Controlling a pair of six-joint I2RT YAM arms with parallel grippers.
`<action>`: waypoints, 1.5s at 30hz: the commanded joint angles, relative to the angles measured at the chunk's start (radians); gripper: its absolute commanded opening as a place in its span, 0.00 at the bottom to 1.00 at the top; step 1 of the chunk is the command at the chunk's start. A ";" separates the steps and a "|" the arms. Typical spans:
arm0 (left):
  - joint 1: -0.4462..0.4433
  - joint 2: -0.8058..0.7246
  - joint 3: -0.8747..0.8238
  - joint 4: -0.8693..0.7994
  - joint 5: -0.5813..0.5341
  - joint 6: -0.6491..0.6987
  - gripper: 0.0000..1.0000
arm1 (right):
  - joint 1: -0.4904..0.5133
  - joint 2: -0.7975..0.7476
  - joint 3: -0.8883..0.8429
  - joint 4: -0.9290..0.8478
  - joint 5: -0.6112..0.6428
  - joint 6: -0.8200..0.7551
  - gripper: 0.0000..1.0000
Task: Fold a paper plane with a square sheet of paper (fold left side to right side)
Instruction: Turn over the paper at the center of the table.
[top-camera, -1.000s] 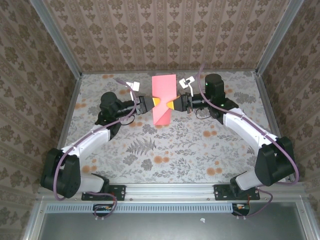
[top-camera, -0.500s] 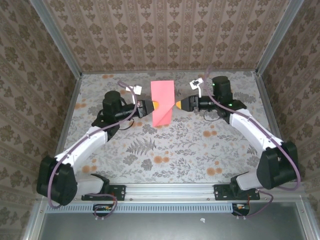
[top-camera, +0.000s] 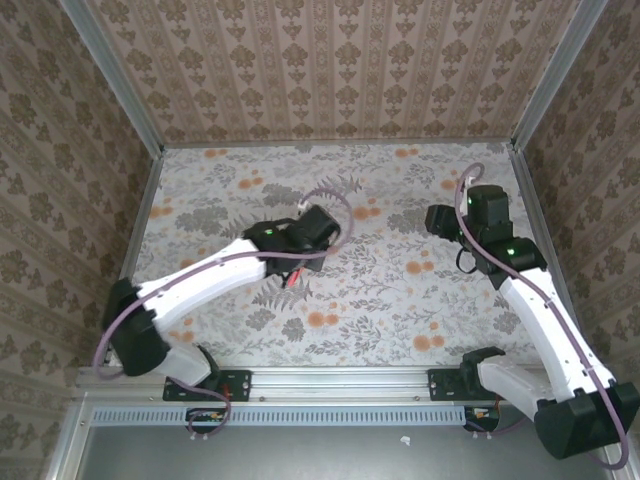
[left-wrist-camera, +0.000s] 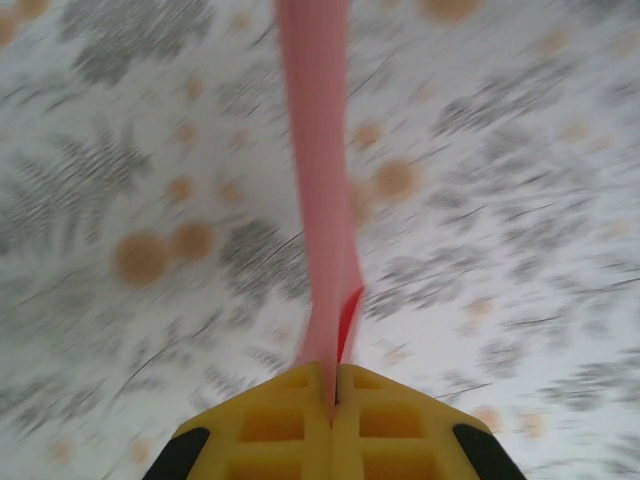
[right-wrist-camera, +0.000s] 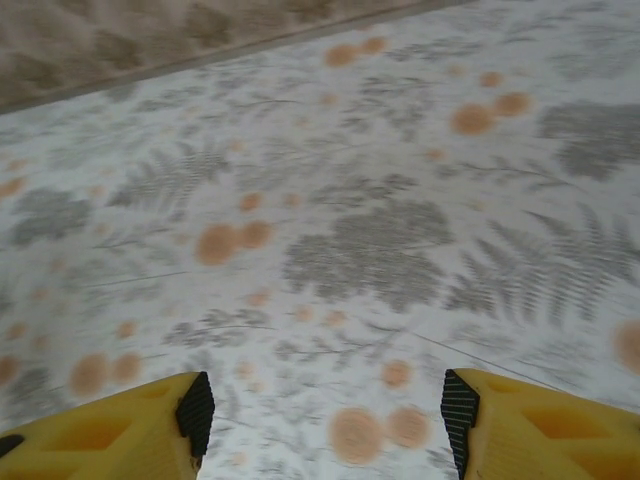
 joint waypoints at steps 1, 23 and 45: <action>-0.042 0.142 0.139 -0.372 -0.294 -0.207 0.00 | 0.001 -0.045 -0.020 -0.063 0.207 0.018 0.66; -0.018 0.715 0.576 -0.514 -0.012 -0.346 0.00 | 0.001 -0.035 -0.041 -0.051 0.172 0.029 0.66; 0.249 0.139 -0.019 0.341 0.624 -0.083 0.81 | 0.033 0.241 0.025 0.056 -0.419 0.093 0.58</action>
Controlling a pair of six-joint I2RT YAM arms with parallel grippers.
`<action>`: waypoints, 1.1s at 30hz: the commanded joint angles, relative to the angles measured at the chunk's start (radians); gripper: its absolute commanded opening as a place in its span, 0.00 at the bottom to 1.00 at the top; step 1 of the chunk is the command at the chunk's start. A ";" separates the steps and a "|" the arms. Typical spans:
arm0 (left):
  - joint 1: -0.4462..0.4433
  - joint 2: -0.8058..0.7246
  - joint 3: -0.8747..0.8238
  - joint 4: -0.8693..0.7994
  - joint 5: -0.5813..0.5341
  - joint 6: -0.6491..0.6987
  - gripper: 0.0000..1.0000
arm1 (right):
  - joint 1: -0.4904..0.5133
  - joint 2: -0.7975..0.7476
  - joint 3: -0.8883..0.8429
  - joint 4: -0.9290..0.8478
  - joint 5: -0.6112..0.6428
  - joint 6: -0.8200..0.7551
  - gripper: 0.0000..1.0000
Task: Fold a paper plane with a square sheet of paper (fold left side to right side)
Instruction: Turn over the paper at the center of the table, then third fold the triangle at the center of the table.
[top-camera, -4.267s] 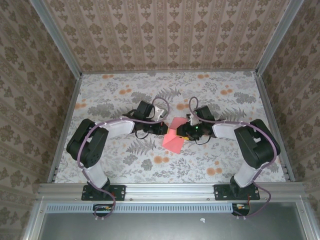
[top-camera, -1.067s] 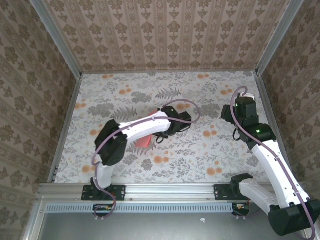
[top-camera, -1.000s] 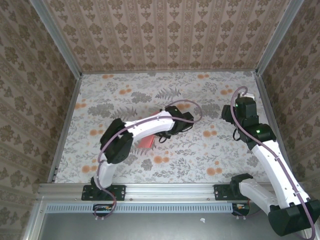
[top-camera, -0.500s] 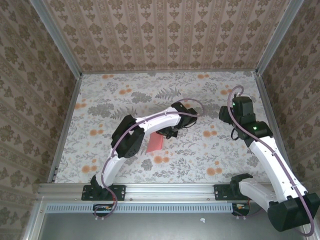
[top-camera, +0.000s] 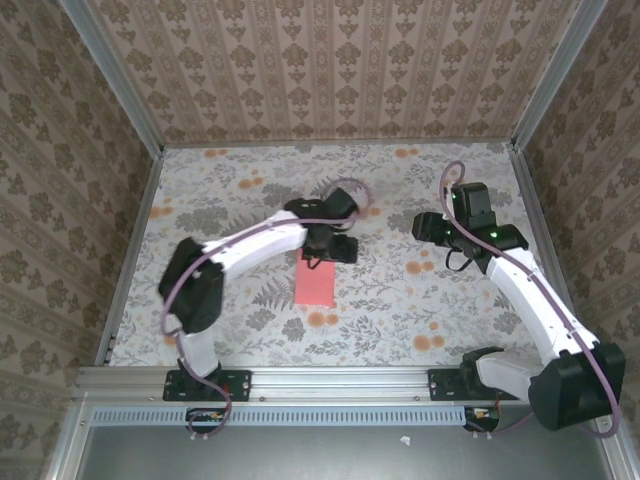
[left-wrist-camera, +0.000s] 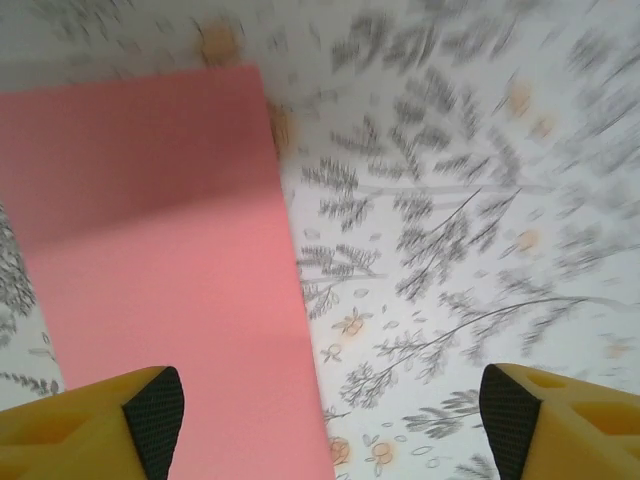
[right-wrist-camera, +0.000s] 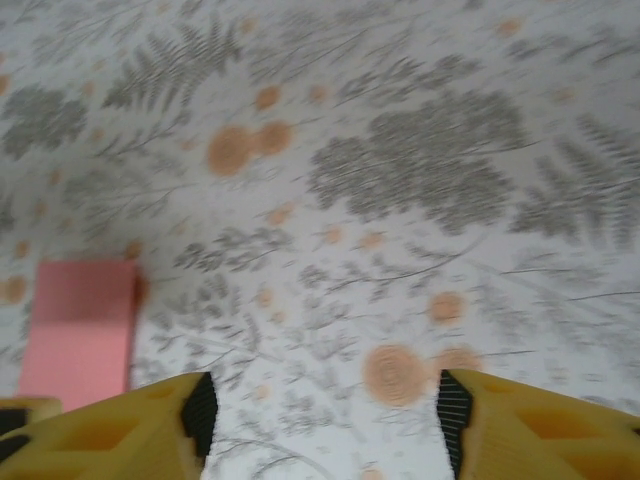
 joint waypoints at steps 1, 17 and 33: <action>0.121 -0.135 -0.160 0.224 0.159 0.029 0.81 | 0.046 0.081 0.015 0.093 -0.222 0.070 0.57; 0.374 -0.154 -0.567 0.539 0.496 -0.069 0.64 | 0.334 0.202 -0.093 0.317 -0.158 0.017 0.61; 0.321 -0.112 -0.597 0.666 0.510 -0.255 0.01 | 0.701 0.041 -0.379 0.626 0.122 -0.397 0.82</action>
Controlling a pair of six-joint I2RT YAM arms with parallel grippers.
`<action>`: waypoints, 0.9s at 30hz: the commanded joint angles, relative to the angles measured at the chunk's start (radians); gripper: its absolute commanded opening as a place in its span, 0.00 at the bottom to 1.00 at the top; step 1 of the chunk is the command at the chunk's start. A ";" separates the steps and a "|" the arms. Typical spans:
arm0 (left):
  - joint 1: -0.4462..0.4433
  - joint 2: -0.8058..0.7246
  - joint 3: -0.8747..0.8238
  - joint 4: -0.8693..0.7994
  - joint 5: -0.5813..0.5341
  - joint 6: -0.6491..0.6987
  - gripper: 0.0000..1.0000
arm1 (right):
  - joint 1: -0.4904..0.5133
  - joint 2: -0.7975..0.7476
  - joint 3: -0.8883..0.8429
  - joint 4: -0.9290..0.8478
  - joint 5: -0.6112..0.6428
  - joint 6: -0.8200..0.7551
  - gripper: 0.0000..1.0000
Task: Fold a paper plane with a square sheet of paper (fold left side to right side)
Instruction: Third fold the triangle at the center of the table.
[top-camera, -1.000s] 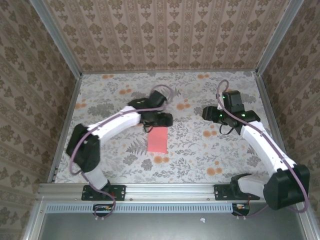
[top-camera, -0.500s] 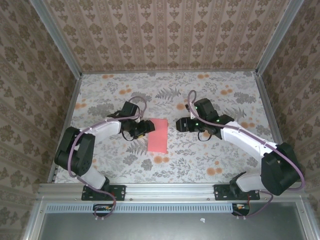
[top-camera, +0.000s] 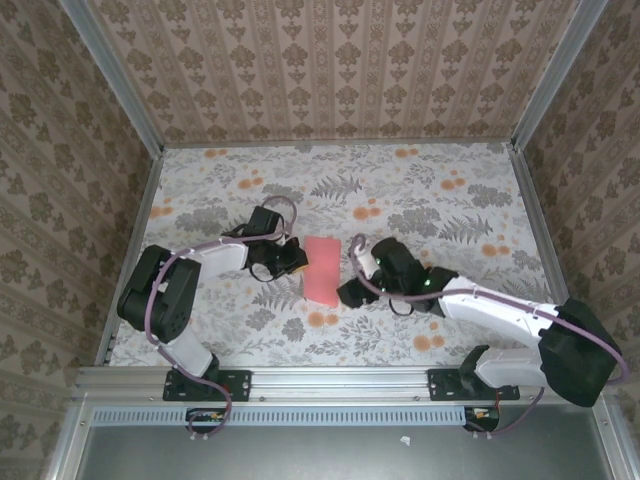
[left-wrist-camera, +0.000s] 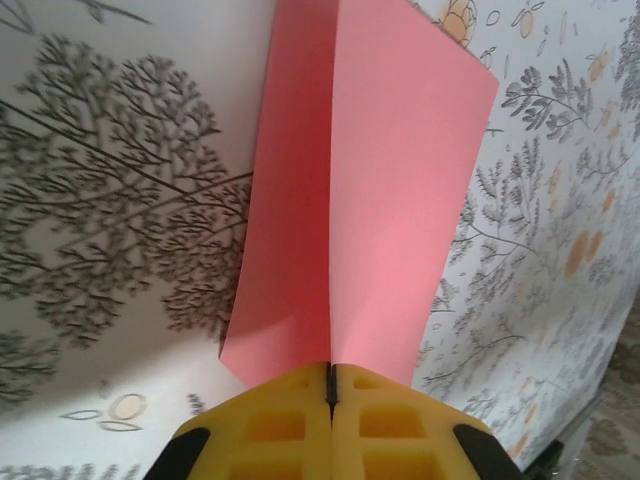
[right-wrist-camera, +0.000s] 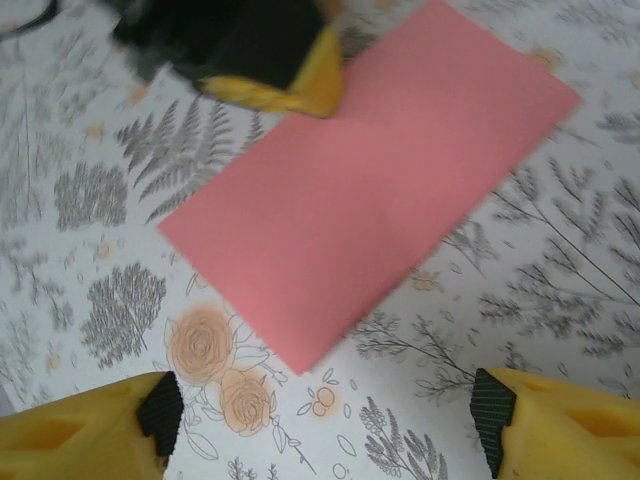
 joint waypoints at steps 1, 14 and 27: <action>-0.026 0.005 -0.021 0.060 0.007 -0.090 0.01 | 0.112 -0.021 -0.071 0.177 0.146 -0.232 0.82; -0.061 0.033 -0.015 0.082 0.009 -0.139 0.00 | 0.314 0.293 0.013 0.371 0.407 -0.516 0.84; -0.065 0.033 -0.015 0.069 0.001 -0.133 0.00 | 0.291 0.357 0.044 0.381 0.446 -0.476 0.39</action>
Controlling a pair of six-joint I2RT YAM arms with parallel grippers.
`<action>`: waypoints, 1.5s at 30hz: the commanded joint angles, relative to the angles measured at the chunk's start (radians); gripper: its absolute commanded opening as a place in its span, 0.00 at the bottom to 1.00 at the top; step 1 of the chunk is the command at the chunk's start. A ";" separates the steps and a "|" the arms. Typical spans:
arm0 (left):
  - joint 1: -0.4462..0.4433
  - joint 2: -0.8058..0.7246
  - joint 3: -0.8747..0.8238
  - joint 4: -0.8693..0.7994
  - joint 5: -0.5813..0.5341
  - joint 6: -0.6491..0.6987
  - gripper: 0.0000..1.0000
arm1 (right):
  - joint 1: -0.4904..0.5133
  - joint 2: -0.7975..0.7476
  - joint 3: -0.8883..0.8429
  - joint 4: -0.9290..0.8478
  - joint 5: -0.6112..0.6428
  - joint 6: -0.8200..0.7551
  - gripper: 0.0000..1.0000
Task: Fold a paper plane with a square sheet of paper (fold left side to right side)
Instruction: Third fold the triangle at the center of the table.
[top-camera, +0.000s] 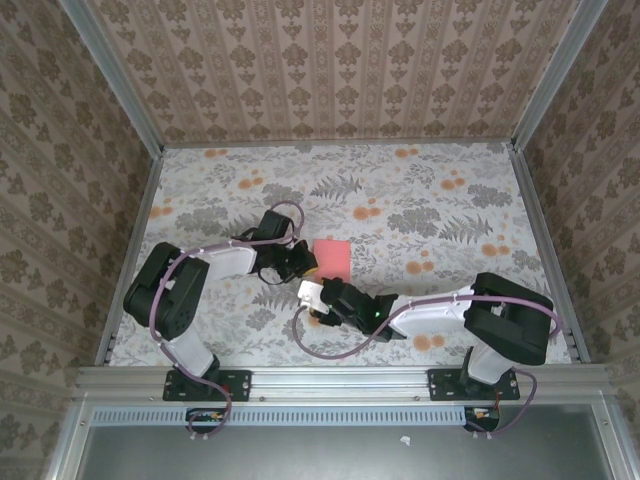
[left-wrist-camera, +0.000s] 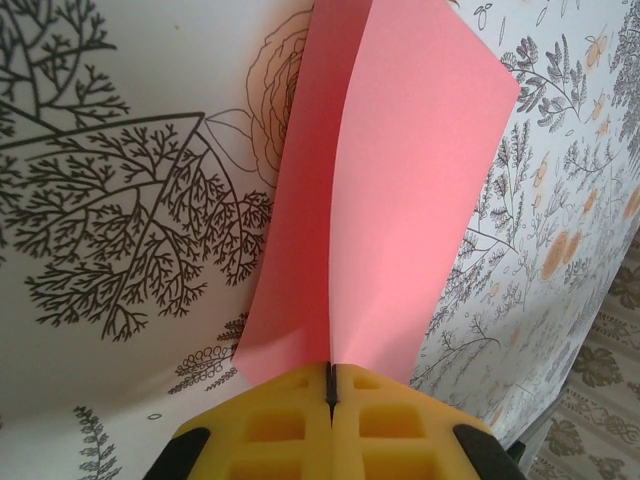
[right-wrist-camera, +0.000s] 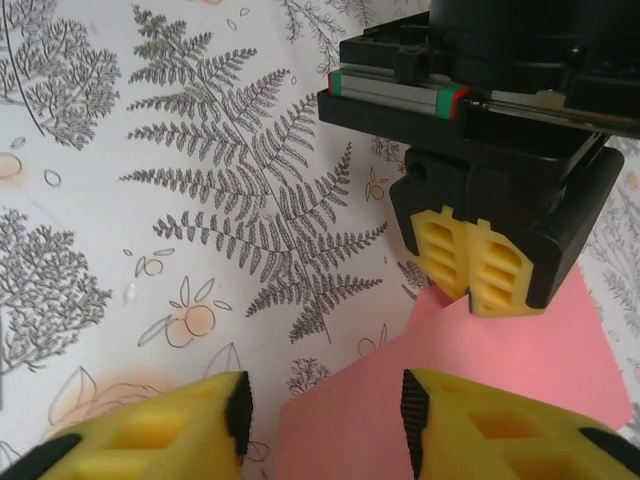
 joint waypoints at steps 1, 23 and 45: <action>-0.006 0.003 -0.007 -0.005 0.000 -0.001 0.00 | -0.011 -0.016 0.006 -0.026 0.019 0.021 0.33; 0.059 -0.144 0.096 -0.267 -0.044 0.275 0.22 | -0.127 -0.081 0.014 -0.243 -0.313 0.260 0.00; -0.025 0.340 0.449 -0.325 0.042 0.470 0.07 | -0.266 -0.020 0.028 -0.209 -0.618 0.392 0.00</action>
